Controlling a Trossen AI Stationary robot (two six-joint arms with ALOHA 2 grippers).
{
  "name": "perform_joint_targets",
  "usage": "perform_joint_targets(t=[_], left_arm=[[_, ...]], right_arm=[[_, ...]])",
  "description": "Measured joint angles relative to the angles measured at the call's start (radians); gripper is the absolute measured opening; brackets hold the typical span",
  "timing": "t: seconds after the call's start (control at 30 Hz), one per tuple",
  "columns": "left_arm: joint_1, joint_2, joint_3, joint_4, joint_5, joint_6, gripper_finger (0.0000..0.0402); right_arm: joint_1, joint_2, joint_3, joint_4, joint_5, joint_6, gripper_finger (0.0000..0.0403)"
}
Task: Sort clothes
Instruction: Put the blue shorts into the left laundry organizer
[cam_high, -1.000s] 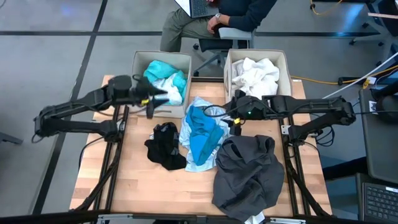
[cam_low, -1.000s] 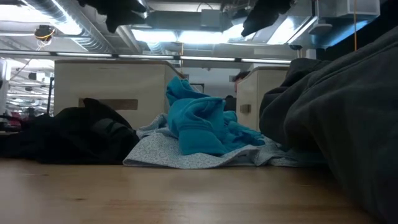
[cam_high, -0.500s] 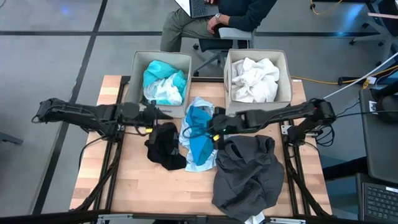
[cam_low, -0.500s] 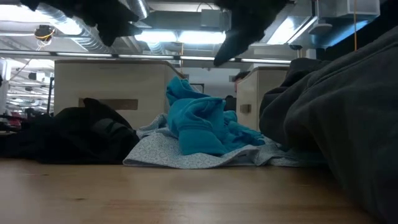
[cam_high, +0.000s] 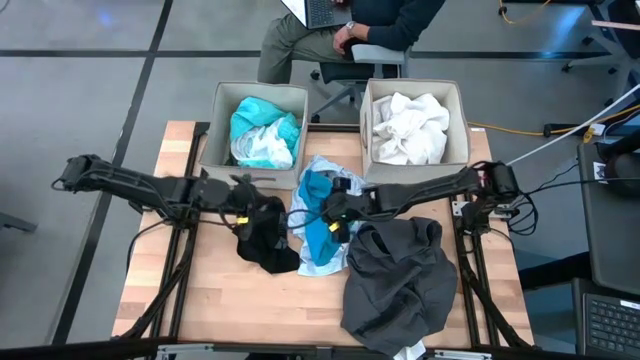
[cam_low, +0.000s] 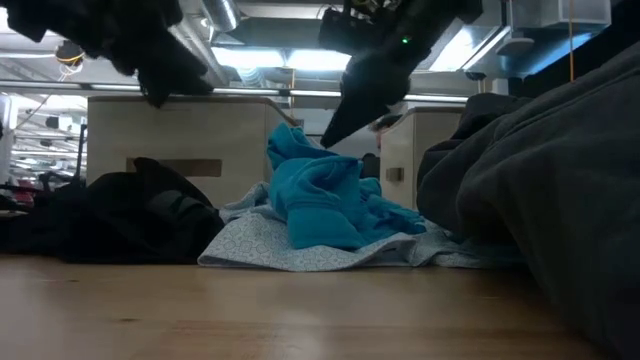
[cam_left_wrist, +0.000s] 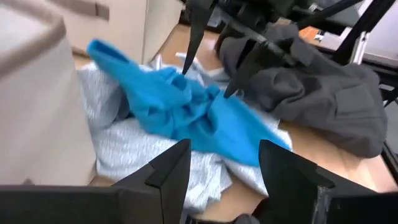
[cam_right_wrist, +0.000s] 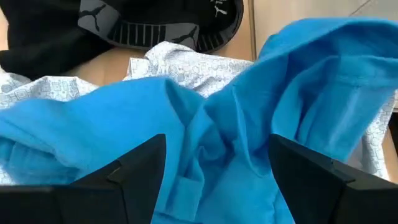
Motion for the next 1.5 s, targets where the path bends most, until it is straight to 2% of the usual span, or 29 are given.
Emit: perform_joint_targets(t=[0.37, 0.73, 0.8, 0.9, 1.17, 1.23, 1.37, 1.5], left_arm=[[0.000, 0.017, -0.048, 0.032, -0.019, -0.021, 0.0180], [0.003, 0.021, -0.048, 0.051, -0.021, 0.004, 0.0180], [0.003, 0.021, -0.048, 0.051, -0.021, 0.004, 0.0180], [0.003, 0.021, -0.048, 0.051, -0.021, 0.004, 0.0180], [0.003, 0.021, -0.048, 0.050, -0.022, 0.007, 0.0180], [0.003, 0.021, -0.048, 0.050, -0.022, 0.007, 0.0180], [0.003, 0.021, -0.048, 0.050, -0.022, 0.007, 0.0180], [0.003, 0.021, -0.048, 0.055, -0.022, 0.011, 0.0180]], right_arm=[[-0.033, 0.140, 0.000, 0.044, -0.009, 0.000, 0.0280], [-0.046, 0.199, 0.000, 0.065, 0.002, 0.003, 0.0276], [-0.046, 0.199, 0.000, 0.066, 0.002, 0.003, 0.0259], [-0.046, 0.199, 0.000, 0.066, 0.001, 0.002, 0.0209], [-0.045, 0.199, 0.000, 0.056, 0.022, -0.027, 0.0020], [-0.044, 0.193, -0.001, 0.051, 0.026, -0.043, 0.0013], [-0.044, 0.166, -0.002, 0.037, 0.025, -0.043, 0.0027], [-0.044, 0.114, -0.002, 0.013, 0.025, -0.045, 0.0008]])
